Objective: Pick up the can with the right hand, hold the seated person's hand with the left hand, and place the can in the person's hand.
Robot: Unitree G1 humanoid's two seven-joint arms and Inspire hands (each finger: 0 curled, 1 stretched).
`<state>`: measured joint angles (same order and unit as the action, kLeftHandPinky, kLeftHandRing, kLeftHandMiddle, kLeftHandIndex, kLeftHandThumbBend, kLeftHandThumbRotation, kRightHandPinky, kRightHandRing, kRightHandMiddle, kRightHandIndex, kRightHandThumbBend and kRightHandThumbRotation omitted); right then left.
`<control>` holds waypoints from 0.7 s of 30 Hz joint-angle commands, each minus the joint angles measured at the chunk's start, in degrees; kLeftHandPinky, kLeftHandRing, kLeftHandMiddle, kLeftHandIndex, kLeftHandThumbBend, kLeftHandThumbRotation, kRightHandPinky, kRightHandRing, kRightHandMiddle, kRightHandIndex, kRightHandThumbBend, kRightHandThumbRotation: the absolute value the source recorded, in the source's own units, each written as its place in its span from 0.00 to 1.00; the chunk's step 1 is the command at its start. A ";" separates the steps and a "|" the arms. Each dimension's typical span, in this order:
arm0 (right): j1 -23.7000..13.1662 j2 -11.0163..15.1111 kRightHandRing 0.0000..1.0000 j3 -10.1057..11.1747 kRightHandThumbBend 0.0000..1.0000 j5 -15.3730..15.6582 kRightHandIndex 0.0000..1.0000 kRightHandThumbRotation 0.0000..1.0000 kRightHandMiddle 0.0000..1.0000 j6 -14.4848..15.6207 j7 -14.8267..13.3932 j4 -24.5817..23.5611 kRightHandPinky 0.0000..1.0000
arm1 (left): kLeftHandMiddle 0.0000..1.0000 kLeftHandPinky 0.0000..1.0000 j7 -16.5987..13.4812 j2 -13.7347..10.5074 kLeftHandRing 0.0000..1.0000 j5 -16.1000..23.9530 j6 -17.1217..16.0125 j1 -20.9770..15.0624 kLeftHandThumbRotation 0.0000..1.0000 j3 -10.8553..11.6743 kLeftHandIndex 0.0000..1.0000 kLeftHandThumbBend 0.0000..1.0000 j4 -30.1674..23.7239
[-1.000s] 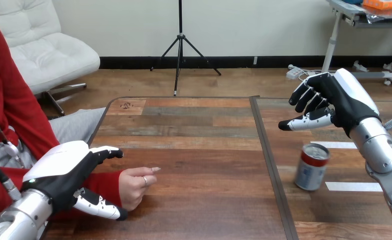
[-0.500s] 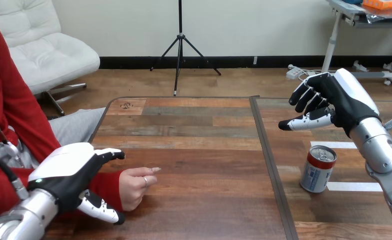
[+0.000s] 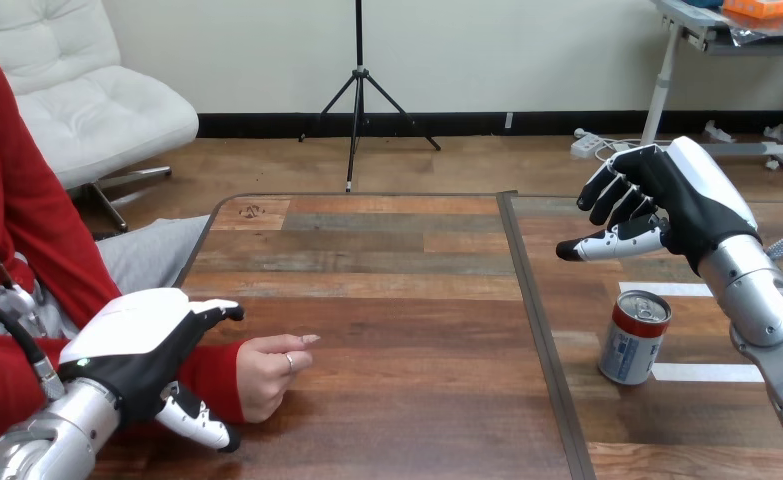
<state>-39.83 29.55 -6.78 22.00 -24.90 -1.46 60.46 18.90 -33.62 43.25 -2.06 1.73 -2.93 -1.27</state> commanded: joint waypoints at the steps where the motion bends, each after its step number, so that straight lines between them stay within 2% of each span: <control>1: -2.36 0.92 0.39 0.95 0.88 -1.33 0.44 0.00 0.44 -0.97 -0.19 -2.46 0.37 | 0.89 0.82 -1.90 -1.61 0.87 0.54 -0.05 -3.76 0.16 -0.65 0.87 1.00 0.44; 11: -2.48 0.99 0.39 0.75 0.88 -1.13 0.44 0.00 0.44 -1.47 -0.62 -1.98 0.38 | 0.90 0.84 -2.41 -1.41 0.88 0.25 0.44 -3.60 0.16 -0.77 0.88 1.00 0.39; 17: -2.40 0.76 0.40 1.20 0.87 -1.92 0.44 0.00 0.44 -2.04 -0.14 -1.82 0.38 | 0.89 0.84 -4.19 -1.33 0.88 0.71 0.07 -3.36 0.18 -0.81 0.87 1.00 0.56; 20: -2.35 0.70 0.41 1.26 0.86 -2.29 0.44 0.00 0.45 -2.05 0.25 -1.98 0.39 | 0.89 0.83 -8.33 -0.41 0.87 -0.45 -2.01 -2.91 0.23 0.00 0.86 1.00 1.55; 21: -2.28 0.69 0.41 1.34 0.86 -2.62 0.45 0.00 0.45 -2.43 0.58 -2.04 0.39 | 0.88 0.83 -11.37 0.15 0.87 -0.85 -3.57 -2.68 0.24 0.41 0.86 1.00 2.40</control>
<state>-39.83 29.55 -6.75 21.10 -25.41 -1.32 60.47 14.74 -33.62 43.23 -2.40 1.74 -3.58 0.31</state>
